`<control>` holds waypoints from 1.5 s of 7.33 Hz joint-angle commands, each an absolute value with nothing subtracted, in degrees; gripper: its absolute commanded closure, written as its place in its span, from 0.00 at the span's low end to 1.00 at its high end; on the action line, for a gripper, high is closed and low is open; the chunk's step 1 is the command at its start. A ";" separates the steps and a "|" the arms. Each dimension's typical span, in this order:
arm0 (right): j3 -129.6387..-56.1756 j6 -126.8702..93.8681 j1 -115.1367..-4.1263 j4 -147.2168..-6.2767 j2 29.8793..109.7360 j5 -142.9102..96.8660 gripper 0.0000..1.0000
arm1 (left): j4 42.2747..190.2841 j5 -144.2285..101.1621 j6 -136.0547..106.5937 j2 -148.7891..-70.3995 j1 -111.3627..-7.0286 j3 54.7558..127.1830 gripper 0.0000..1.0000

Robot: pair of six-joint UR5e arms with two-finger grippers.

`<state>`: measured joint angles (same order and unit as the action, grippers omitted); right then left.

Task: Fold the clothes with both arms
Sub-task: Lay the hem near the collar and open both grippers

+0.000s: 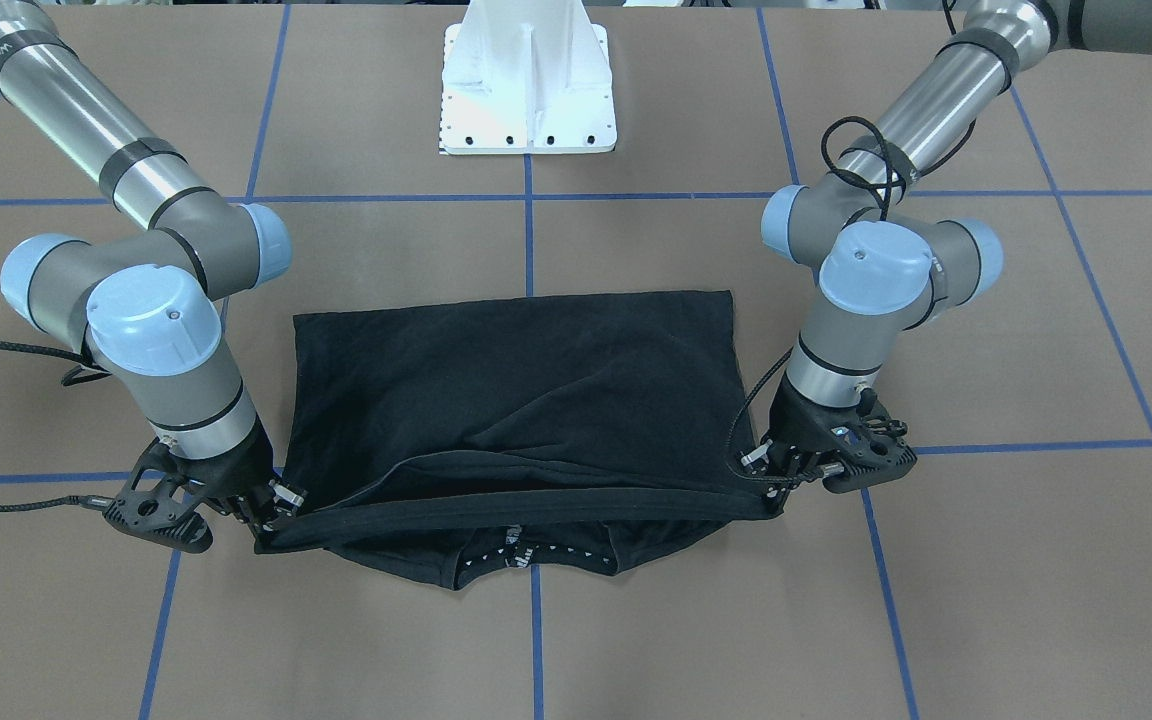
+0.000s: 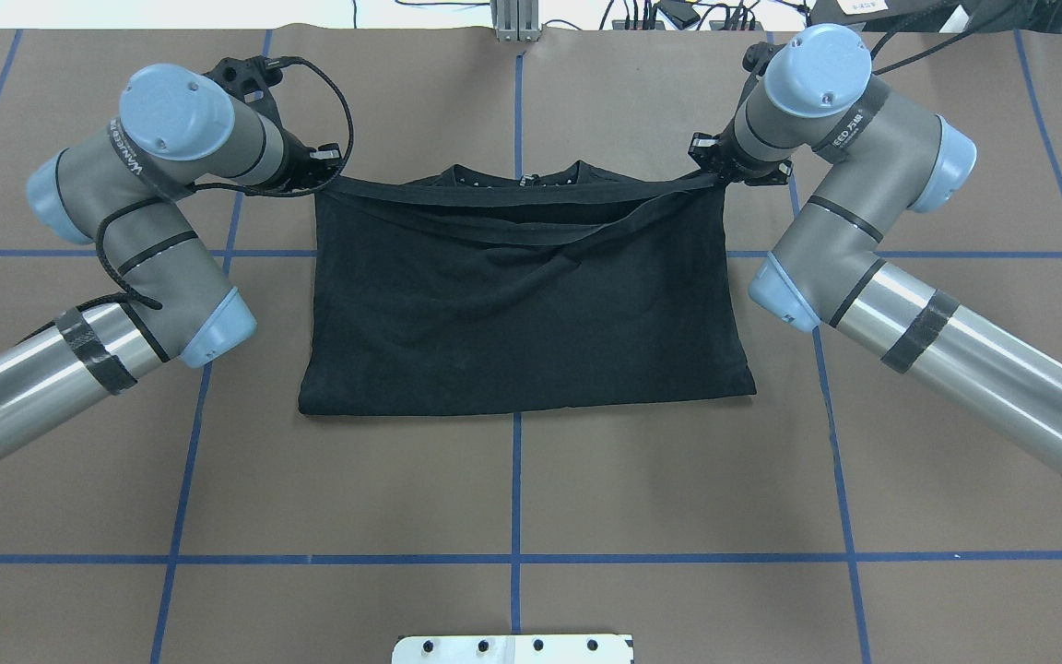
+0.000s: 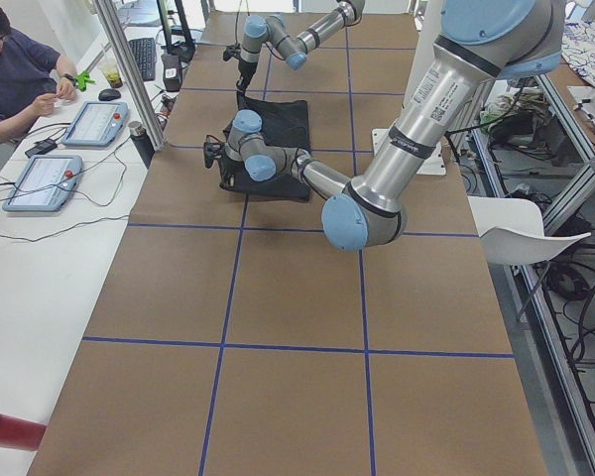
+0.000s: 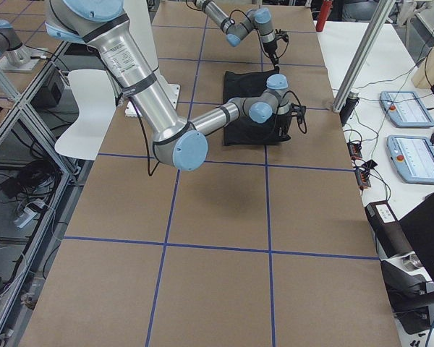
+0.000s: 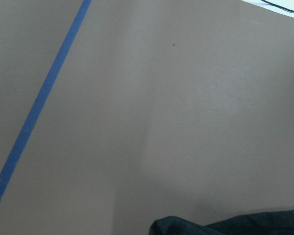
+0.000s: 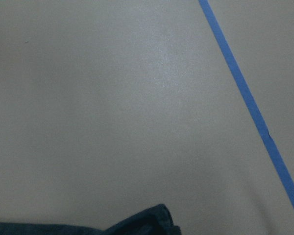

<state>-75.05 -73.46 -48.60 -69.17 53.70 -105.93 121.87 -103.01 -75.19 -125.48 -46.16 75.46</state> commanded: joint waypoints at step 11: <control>-80.56 -59.54 -52.73 -70.05 56.92 -115.66 0.00 | 126.74 -110.56 -69.98 -112.01 -45.89 92.24 0.00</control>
